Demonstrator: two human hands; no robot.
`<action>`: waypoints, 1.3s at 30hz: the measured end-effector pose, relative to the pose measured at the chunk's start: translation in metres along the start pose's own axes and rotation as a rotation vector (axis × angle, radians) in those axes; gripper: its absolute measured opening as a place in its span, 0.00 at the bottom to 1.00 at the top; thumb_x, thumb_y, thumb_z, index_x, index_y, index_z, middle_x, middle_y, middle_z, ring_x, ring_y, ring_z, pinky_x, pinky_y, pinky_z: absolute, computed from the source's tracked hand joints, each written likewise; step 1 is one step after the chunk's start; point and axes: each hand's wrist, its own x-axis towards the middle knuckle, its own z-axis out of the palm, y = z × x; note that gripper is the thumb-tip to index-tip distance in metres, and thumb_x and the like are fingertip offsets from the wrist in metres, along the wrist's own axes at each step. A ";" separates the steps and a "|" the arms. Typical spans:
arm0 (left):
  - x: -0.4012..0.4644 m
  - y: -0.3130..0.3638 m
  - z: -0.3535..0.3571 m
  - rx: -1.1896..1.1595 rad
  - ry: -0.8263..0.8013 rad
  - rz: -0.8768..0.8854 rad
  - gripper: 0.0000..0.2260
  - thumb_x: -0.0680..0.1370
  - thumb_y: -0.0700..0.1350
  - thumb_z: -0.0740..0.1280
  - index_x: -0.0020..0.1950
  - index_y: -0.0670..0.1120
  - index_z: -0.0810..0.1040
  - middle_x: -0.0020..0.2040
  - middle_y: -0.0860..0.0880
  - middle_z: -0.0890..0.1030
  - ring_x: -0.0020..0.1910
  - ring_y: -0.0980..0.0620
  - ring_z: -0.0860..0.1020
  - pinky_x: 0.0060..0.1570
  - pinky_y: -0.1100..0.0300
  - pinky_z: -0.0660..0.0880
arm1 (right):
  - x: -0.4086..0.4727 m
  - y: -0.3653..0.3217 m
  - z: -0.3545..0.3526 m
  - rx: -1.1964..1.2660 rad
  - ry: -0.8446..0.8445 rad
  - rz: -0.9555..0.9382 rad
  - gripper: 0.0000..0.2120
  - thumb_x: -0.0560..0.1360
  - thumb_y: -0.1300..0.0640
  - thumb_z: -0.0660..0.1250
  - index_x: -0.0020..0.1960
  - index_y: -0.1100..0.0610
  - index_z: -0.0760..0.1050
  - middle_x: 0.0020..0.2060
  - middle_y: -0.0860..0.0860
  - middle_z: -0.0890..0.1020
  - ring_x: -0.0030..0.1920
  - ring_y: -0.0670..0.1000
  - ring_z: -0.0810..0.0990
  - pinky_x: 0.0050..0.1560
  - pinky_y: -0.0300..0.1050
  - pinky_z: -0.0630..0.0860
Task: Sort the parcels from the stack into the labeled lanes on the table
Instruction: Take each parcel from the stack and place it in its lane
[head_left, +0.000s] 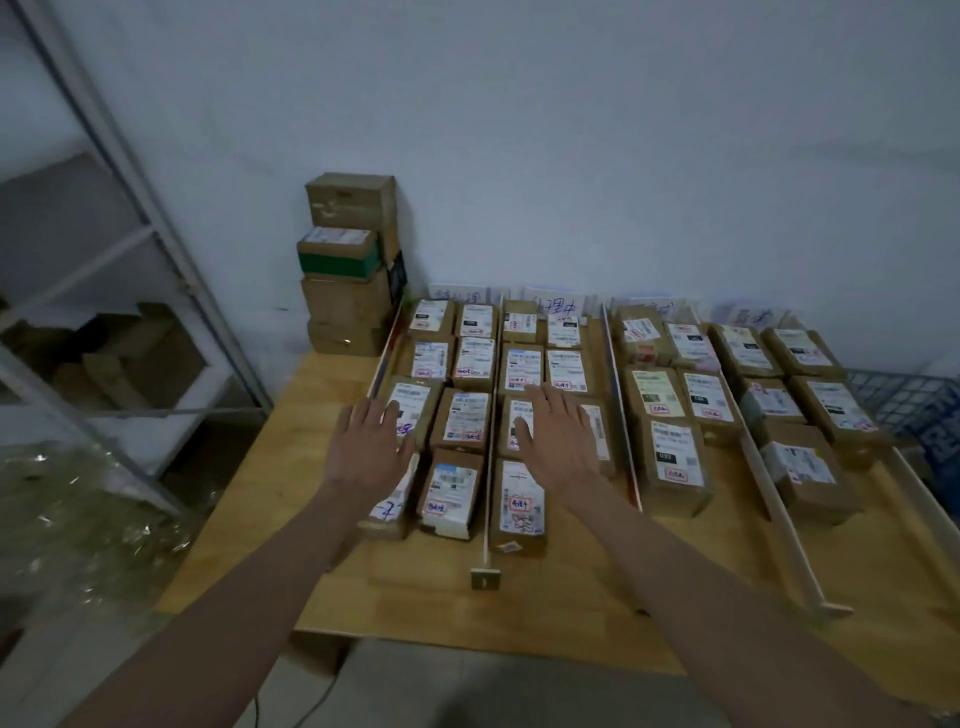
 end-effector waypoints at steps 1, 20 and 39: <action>0.002 -0.015 0.000 -0.006 -0.009 0.007 0.28 0.80 0.57 0.49 0.69 0.42 0.74 0.65 0.42 0.76 0.65 0.42 0.73 0.68 0.46 0.65 | 0.005 -0.014 0.004 -0.002 0.002 0.013 0.25 0.83 0.47 0.52 0.79 0.53 0.57 0.77 0.53 0.62 0.78 0.55 0.58 0.77 0.57 0.56; 0.096 -0.248 -0.020 0.028 0.015 0.053 0.26 0.83 0.58 0.52 0.73 0.43 0.68 0.71 0.44 0.71 0.71 0.45 0.67 0.74 0.48 0.57 | 0.110 -0.227 0.051 0.039 0.063 0.055 0.24 0.83 0.49 0.54 0.77 0.55 0.59 0.74 0.53 0.67 0.74 0.54 0.65 0.74 0.52 0.62; 0.383 -0.302 -0.002 -0.171 -0.025 -0.158 0.26 0.83 0.58 0.52 0.74 0.43 0.66 0.71 0.43 0.70 0.69 0.43 0.70 0.70 0.49 0.63 | 0.417 -0.262 0.084 0.311 -0.037 0.107 0.20 0.83 0.47 0.55 0.70 0.58 0.64 0.63 0.56 0.74 0.62 0.56 0.75 0.58 0.55 0.74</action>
